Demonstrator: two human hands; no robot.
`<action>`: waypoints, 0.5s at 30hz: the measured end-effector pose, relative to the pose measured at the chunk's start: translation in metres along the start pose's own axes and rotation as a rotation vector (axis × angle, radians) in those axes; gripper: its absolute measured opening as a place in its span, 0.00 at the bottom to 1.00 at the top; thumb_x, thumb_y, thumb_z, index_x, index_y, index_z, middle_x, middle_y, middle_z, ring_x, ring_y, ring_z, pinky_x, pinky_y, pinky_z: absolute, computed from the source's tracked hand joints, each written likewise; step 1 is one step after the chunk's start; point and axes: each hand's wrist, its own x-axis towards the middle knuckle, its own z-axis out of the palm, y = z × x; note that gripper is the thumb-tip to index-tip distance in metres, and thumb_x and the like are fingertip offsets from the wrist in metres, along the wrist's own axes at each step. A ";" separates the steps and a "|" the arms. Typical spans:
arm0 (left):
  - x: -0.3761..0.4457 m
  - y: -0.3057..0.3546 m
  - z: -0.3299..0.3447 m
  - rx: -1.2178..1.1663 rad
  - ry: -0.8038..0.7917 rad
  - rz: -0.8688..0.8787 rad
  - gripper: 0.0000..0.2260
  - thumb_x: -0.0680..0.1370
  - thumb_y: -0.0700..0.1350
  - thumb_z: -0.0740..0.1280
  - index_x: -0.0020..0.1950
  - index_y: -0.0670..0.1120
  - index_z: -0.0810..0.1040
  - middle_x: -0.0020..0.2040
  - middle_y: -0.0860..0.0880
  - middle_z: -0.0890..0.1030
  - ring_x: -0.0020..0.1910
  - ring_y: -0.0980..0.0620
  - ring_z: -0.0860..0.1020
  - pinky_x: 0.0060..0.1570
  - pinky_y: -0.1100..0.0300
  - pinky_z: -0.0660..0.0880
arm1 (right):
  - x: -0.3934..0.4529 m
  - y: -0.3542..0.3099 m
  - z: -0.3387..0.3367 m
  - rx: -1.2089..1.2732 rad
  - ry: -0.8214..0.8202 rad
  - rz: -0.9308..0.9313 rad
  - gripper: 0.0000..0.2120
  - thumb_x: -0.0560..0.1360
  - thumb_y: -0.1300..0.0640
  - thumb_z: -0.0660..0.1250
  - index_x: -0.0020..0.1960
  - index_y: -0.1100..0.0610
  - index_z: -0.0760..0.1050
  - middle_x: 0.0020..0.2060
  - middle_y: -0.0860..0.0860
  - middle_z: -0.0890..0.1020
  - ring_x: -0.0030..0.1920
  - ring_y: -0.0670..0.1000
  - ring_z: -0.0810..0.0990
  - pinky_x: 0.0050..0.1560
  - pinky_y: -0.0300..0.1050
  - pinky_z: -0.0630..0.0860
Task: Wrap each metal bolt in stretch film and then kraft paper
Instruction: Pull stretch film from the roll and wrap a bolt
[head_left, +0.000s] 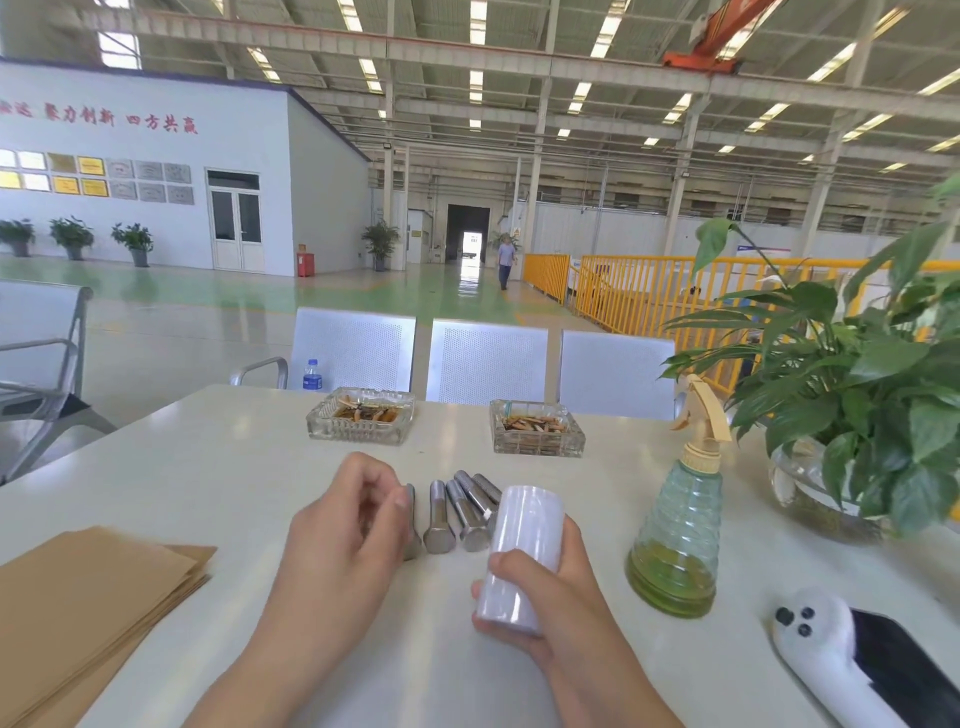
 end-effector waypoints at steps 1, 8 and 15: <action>0.000 0.001 0.000 0.002 -0.069 0.012 0.06 0.80 0.42 0.68 0.50 0.53 0.76 0.42 0.53 0.83 0.40 0.51 0.82 0.44 0.49 0.80 | 0.000 0.000 0.000 0.015 -0.002 -0.002 0.30 0.60 0.57 0.77 0.61 0.43 0.76 0.49 0.54 0.84 0.46 0.59 0.87 0.44 0.56 0.84; -0.006 0.004 0.018 -0.114 -0.454 -0.086 0.18 0.69 0.51 0.79 0.56 0.61 0.81 0.48 0.53 0.84 0.46 0.54 0.83 0.42 0.56 0.82 | 0.002 0.003 0.000 0.045 -0.049 -0.056 0.25 0.58 0.51 0.79 0.54 0.38 0.79 0.52 0.53 0.86 0.53 0.57 0.87 0.49 0.60 0.85; -0.005 0.005 0.015 -0.280 -0.515 -0.191 0.06 0.77 0.39 0.74 0.43 0.48 0.83 0.36 0.48 0.80 0.37 0.52 0.78 0.39 0.57 0.79 | 0.002 0.003 0.005 0.060 -0.008 -0.076 0.29 0.60 0.48 0.82 0.59 0.43 0.79 0.54 0.60 0.84 0.57 0.64 0.84 0.59 0.71 0.79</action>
